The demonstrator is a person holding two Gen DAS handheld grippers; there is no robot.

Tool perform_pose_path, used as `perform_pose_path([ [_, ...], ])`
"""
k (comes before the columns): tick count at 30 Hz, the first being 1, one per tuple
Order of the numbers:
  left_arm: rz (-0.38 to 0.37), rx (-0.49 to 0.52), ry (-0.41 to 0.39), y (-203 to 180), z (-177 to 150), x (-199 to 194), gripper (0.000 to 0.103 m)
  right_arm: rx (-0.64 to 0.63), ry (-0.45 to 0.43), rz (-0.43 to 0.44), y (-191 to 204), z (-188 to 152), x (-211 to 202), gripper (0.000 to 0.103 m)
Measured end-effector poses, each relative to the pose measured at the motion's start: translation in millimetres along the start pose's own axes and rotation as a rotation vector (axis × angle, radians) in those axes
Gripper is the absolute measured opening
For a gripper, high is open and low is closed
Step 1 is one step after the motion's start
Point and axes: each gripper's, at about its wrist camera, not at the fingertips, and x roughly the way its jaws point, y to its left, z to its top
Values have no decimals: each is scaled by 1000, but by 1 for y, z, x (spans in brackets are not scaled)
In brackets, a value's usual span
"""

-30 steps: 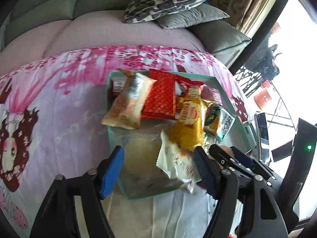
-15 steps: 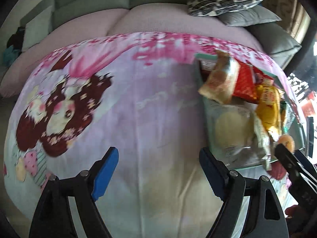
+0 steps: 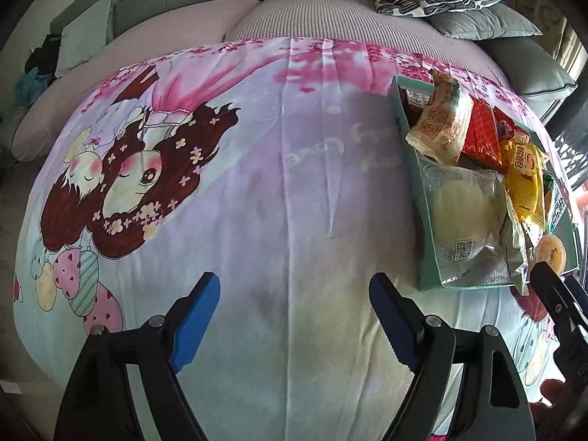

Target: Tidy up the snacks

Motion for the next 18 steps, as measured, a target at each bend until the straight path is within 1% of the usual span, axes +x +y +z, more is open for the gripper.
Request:
perform_pose_path([
  [4,7,6,15,0,1,2,84,-26,13,-15,3,-2,3,103],
  [11,10,25,20,-2,2,3,84,-24,42,-36,-3,-3,8,103],
  [15,25,42,29,-4,1,5,84,-25,42,-55,-7,-2,7,103],
  [18,21,44,32,-4,1,5,84,-28,40,-54,-8,-1,5,103],
])
